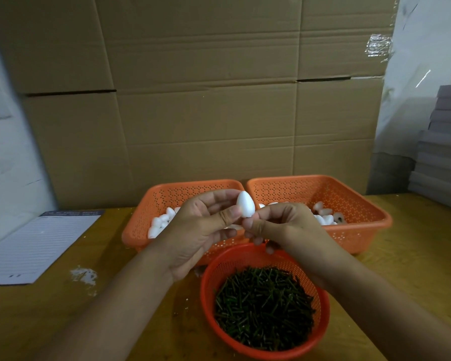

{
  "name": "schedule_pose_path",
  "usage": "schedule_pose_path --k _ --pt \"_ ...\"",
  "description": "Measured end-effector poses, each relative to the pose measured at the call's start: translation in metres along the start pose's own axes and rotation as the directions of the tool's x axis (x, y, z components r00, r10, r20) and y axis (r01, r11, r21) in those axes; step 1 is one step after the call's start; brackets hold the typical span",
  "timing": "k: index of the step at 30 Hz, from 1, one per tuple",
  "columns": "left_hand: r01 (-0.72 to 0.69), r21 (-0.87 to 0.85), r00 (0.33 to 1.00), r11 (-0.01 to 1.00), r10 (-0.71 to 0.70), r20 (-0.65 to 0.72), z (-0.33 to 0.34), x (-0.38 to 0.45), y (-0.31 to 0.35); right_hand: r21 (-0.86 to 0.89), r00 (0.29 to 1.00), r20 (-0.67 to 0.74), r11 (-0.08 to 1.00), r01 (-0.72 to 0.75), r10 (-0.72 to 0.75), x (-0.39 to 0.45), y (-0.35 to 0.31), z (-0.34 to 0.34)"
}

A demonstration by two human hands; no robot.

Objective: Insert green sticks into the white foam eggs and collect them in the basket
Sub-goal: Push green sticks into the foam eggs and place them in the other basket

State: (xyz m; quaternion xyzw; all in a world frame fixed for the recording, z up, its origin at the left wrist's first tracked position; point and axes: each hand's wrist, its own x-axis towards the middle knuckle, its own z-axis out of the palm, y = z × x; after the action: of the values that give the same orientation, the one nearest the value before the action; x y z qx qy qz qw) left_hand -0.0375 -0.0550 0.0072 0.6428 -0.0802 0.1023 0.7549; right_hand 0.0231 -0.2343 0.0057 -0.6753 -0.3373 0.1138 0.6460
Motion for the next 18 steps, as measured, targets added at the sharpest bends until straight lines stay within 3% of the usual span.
schedule_pose_path --k 10,13,15,18 --pt "-0.013 -0.042 0.997 0.999 0.010 -0.071 -0.001 0.001 -0.001 -0.003 0.990 -0.138 0.999 0.039 -0.039 0.003 0.003 -0.002" --pt "-0.003 -0.011 0.989 1.000 0.001 -0.150 -0.001 0.003 -0.001 -0.259 0.968 -0.232 0.965 0.033 -0.096 0.011 0.005 -0.018" --pt "-0.010 0.062 0.975 0.998 0.023 -0.223 -0.004 0.004 -0.002 -0.519 0.928 -0.332 0.855 -0.027 -0.172 0.017 0.008 -0.036" --pt "-0.021 0.265 0.951 0.964 0.101 -0.292 -0.015 0.007 -0.003 -0.681 0.860 -0.458 0.711 -0.176 -0.226 0.022 0.015 -0.064"
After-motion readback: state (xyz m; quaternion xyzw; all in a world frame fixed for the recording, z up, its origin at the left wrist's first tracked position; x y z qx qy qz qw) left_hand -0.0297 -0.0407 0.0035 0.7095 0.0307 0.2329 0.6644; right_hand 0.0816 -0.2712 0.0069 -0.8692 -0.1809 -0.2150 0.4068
